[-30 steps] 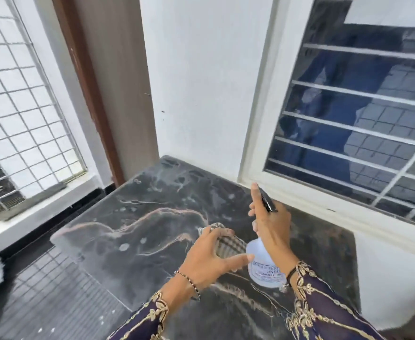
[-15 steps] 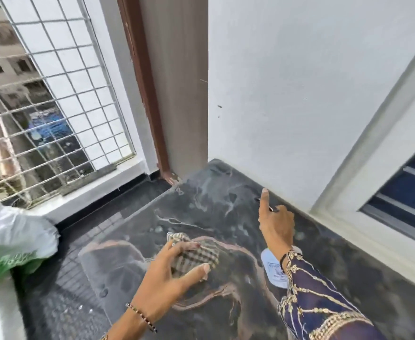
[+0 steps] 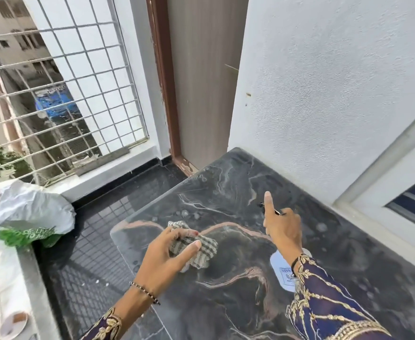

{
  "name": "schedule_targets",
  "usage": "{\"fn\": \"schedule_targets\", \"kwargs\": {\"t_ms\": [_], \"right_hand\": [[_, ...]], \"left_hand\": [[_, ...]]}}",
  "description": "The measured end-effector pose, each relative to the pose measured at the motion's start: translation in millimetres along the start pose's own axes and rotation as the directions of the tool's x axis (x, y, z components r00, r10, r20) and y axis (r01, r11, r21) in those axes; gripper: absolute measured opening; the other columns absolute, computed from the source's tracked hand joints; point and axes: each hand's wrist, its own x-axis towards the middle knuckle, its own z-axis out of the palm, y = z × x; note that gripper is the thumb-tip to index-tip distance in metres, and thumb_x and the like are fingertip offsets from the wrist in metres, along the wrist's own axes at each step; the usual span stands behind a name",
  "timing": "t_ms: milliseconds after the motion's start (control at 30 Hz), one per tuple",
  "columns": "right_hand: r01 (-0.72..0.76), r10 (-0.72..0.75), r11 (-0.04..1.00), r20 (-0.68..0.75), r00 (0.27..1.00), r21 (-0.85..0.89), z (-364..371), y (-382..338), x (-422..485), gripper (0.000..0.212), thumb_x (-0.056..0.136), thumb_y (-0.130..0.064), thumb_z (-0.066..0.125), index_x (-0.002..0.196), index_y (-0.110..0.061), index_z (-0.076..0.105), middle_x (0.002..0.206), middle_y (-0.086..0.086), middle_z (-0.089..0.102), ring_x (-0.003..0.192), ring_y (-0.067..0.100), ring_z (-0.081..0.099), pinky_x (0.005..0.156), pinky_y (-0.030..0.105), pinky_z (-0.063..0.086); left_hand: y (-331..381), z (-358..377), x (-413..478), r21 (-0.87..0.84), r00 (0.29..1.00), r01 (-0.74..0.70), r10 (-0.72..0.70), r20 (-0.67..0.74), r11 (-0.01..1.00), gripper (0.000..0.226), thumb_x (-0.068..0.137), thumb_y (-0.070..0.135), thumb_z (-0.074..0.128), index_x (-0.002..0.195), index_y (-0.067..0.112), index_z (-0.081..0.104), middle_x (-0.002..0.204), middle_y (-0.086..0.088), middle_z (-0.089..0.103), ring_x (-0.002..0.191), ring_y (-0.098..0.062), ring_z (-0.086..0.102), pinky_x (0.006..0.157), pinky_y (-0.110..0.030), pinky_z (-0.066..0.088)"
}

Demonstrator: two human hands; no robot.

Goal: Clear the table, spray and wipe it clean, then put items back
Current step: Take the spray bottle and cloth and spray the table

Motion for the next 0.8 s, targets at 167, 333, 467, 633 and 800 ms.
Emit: {"fn": "schedule_targets", "kwargs": {"t_ms": [167,333,467,633,800], "right_hand": [[-0.031,0.018,0.987,0.082,0.997,0.160,15.1,-16.2,-49.6,0.103,0.065,-0.105,0.031,0.083,-0.011,0.069,0.056,0.000,0.073,0.043,0.014,0.067,0.054,0.028,0.055],[0.024,-0.024,0.999,0.010,1.000,-0.025,41.3,-28.0,-94.2,0.107,0.069,-0.101,0.023,0.089,-0.010,0.075,0.085,0.010,0.076,0.080,0.024,0.073,0.077,0.038,0.058],[0.052,-0.063,0.993,0.106,0.992,0.108,50.1,-33.6,-118.0,0.093,0.073,-0.098,0.032,0.081,-0.014,0.071,0.057,-0.002,0.074,0.047,0.013,0.067,0.061,0.032,0.053],[0.104,-0.120,0.981,0.090,0.989,0.166,58.8,-39.3,-156.6,0.087,0.078,-0.091,0.039,0.053,-0.013,0.067,0.048,-0.001,0.068,0.046,0.020,0.067,0.068,0.036,0.057],[0.141,-0.143,0.988,0.041,0.989,0.064,62.7,-25.9,-181.2,0.086,0.080,-0.088,0.037,0.054,-0.013,0.068,0.055,0.003,0.071,0.058,0.020,0.071,0.070,0.035,0.058]], "left_hand": [[-24.7,-48.7,-21.9,0.066,1.000,-0.008,0.008,0.000,0.998,0.017,0.082,0.045,0.069,0.097,0.039,0.069,0.098,0.017,0.067,0.085,-0.003,0.063,0.072,-0.011,0.045],[-52.0,-96.9,-48.6,0.086,0.999,0.040,-0.037,-0.036,0.996,0.018,0.081,0.047,0.068,0.098,0.040,0.069,0.101,0.022,0.067,0.082,0.000,0.064,0.070,-0.021,0.051],[-68.0,-124.2,-66.3,0.065,0.997,0.059,-0.055,-0.062,0.996,0.018,0.082,0.045,0.069,0.098,0.040,0.070,0.100,0.018,0.068,0.084,-0.004,0.066,0.075,-0.027,0.055],[-73.9,-146.5,-85.9,0.028,0.995,0.066,-0.064,-0.073,0.997,0.017,0.083,0.041,0.070,0.099,0.035,0.071,0.103,0.016,0.067,0.095,-0.009,0.065,0.086,-0.043,0.056],[-78.8,-154.2,-95.2,-0.016,0.996,0.059,-0.060,-0.060,0.998,0.017,0.084,0.038,0.071,0.099,0.031,0.072,0.104,0.009,0.068,0.092,-0.013,0.067,0.081,-0.046,0.059]]}}
